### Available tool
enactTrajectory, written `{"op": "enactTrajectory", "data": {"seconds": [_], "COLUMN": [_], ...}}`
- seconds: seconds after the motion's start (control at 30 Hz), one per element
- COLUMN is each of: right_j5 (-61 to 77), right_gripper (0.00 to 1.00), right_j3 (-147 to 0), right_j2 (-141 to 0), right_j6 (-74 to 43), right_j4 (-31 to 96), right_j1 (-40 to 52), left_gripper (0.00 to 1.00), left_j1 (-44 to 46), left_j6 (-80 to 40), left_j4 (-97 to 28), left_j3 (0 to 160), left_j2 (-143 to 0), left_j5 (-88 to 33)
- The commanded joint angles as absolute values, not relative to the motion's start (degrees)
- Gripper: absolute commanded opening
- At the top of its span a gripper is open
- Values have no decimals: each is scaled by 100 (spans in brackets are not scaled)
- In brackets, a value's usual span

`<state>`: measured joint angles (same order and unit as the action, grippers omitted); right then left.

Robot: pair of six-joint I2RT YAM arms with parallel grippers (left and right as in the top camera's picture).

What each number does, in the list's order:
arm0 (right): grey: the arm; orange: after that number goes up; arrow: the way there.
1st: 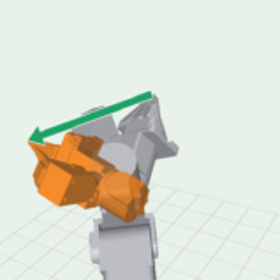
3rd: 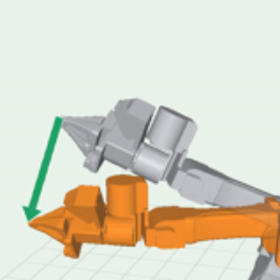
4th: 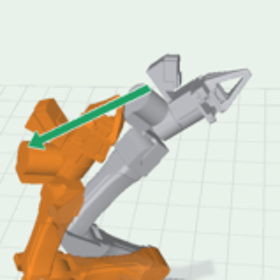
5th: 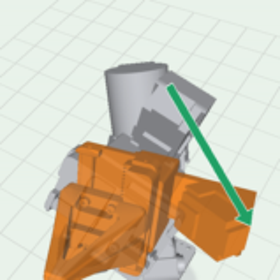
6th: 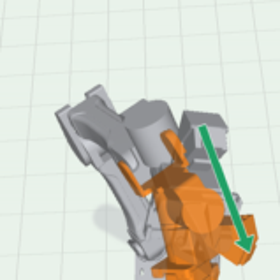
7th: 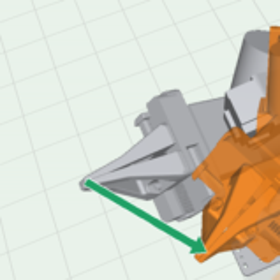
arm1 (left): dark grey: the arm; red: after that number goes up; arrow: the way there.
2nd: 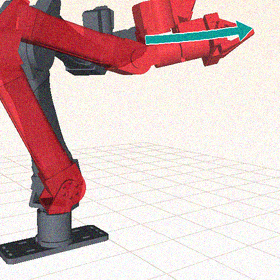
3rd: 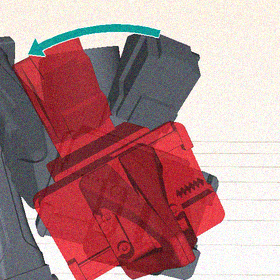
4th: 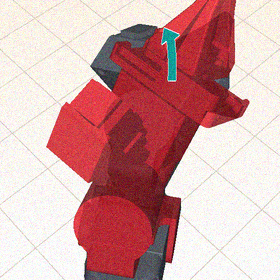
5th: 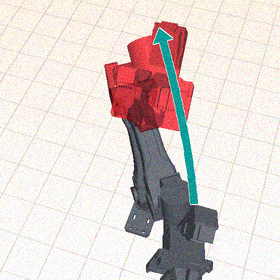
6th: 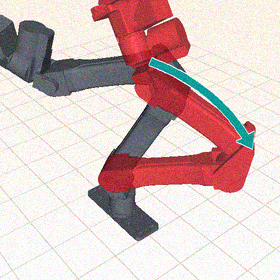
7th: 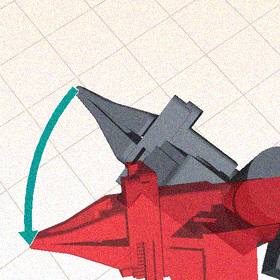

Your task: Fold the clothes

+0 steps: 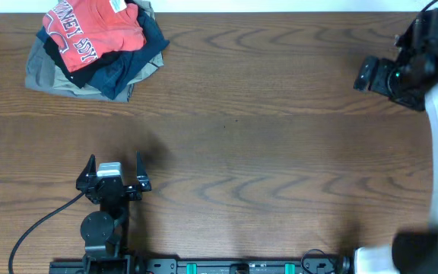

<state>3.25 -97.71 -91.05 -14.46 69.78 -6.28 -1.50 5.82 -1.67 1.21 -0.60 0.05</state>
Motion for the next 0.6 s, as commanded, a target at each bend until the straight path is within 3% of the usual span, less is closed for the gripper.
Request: {"op": "enactTrajectory", "data": {"seconds": [0.0, 0.33, 0.57], "right_j5": [344, 217, 390], "right_gripper": [99, 99, 99], "right_j3": [-9813, -9539, -7605], "right_j2": [-8296, -6377, -4567], "right_j6": [-1498, -1413, -1107], "right_j4": [7004, 6995, 5876], "right_j1": [-261, 523, 521], "left_gripper": [98, 98, 98], "left_j1": [-176, -176, -176], "left_j6": [534, 534, 534], "left_j4": [-403, -403, -403], "left_j3": [23, 23, 23], "left_j2": [-23, -23, -23], "left_j5": [198, 198, 198]}}
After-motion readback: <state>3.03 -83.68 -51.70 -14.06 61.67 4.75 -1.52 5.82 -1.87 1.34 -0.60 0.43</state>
